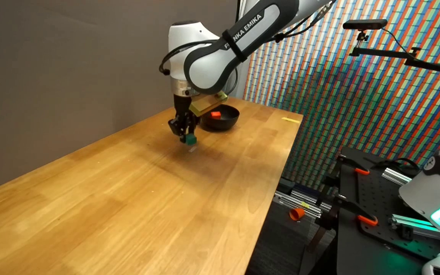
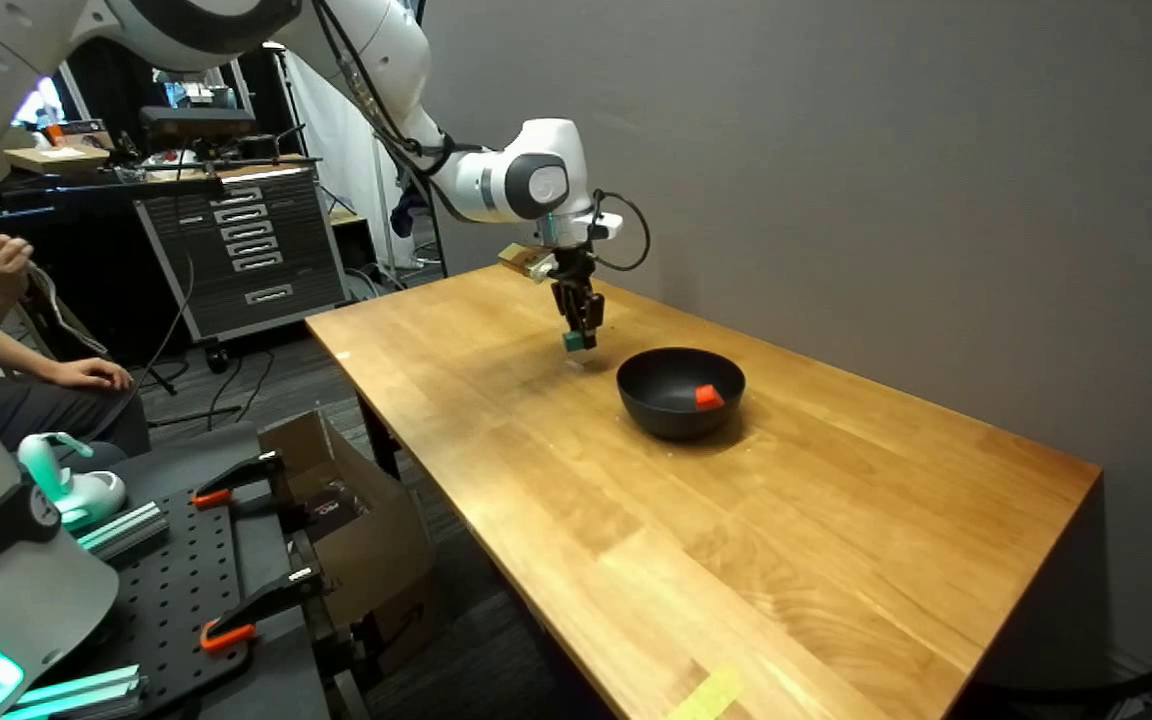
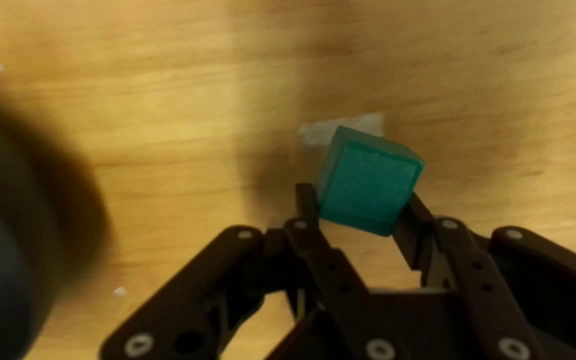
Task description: Put the blocks in the bowl
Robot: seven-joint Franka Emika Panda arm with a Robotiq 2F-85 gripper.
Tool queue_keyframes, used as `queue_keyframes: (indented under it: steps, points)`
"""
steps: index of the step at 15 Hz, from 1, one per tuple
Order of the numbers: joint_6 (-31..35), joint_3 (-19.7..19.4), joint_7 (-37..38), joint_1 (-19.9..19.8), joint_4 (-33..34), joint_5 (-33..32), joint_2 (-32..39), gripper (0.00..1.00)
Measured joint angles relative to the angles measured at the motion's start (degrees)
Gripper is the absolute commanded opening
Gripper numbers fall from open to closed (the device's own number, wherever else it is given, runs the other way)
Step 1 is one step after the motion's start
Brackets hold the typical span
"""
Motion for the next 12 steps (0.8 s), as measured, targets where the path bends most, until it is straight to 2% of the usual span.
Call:
queue_keyframes:
  steps: [4, 5, 6, 8, 10, 11, 12]
  points:
    - [0.03, -7.93, 5.82, -0.03, -3.02, -7.57, -6.63, 0.18]
    - [0.00, -9.71, 7.33, -0.11, -4.00, -9.30, -8.22, 0.66]
    - [-0.06, -11.19, 8.64, -0.25, -4.90, -10.80, -9.53, 0.66]
    - [-0.93, -12.95, 10.29, -0.75, -6.36, -13.26, -11.25, 0.80]
    - [-2.76, -12.97, 10.48, -1.44, -7.43, -14.08, -11.94, 0.96]
    - [-3.70, -12.36, 10.28, -1.89, -8.14, -14.08, -12.12, 1.00]
    - [-4.48, -11.29, 9.71, -2.56, -8.98, -13.79, -12.31, 1.00]
